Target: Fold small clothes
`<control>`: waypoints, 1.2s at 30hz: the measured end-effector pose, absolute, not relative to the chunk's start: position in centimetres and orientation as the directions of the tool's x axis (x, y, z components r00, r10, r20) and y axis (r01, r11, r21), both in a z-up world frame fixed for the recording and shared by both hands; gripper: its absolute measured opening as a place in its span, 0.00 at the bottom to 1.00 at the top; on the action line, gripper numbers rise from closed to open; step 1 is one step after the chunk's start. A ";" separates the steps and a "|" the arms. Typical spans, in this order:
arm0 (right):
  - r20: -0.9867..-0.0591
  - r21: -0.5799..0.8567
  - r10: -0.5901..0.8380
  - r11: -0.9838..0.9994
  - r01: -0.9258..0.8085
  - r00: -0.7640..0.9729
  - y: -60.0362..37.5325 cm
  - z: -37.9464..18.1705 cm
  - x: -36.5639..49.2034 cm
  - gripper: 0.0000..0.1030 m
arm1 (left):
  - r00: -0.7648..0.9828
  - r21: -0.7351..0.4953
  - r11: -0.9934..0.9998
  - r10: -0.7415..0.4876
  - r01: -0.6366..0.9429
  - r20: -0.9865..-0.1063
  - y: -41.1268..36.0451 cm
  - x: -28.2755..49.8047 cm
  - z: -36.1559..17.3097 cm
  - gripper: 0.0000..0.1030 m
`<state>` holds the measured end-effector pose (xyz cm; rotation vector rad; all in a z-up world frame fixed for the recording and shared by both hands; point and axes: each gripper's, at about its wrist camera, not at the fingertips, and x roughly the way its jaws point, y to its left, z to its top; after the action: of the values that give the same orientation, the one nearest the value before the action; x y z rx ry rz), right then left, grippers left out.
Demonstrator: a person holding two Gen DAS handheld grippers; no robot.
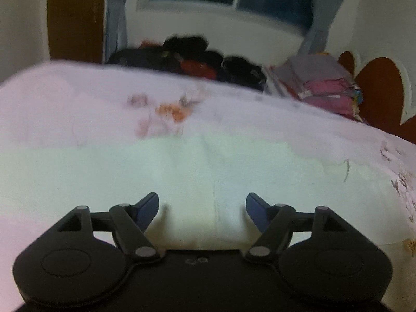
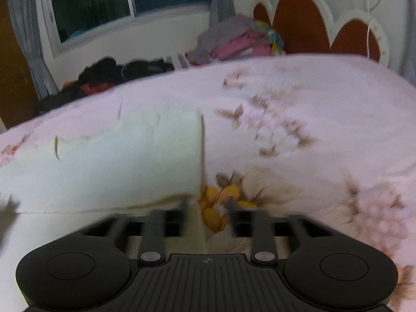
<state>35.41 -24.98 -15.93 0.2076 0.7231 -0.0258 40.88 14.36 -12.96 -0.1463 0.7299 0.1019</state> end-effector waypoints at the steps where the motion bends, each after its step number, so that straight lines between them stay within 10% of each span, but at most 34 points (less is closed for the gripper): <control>1: -0.645 0.184 0.053 0.979 0.088 0.763 -25.1 -15.5 35.7 0.64 | 0.747 -0.096 0.987 0.034 -0.130 -0.664 14.0 40.9 -12.7 0.71; 11: -0.700 0.296 0.129 0.948 0.121 0.703 -25.8 -18.2 46.2 0.63 | 0.710 -0.081 0.995 -0.018 -0.056 -0.704 10.0 43.5 -15.5 0.70; 20: -0.699 0.325 0.168 0.941 0.100 0.695 -25.5 -18.9 48.8 0.07 | 0.692 -0.052 0.996 0.008 -0.066 -0.721 10.3 43.8 -17.1 0.71; 33: -0.631 0.148 0.061 0.988 0.042 0.773 -22.7 -17.0 45.4 0.09 | 0.673 -0.035 0.997 0.021 -0.070 -0.739 10.4 43.8 -16.9 0.77; 36: -0.662 0.124 0.098 0.992 -0.020 0.743 -20.5 -17.5 45.6 0.36 | 0.666 -0.014 0.998 0.033 -0.065 -0.745 10.2 43.8 -16.9 0.77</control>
<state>45.58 -20.54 -17.53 0.1110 0.7311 0.0648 43.80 10.16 -16.93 -0.0406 0.8401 0.0552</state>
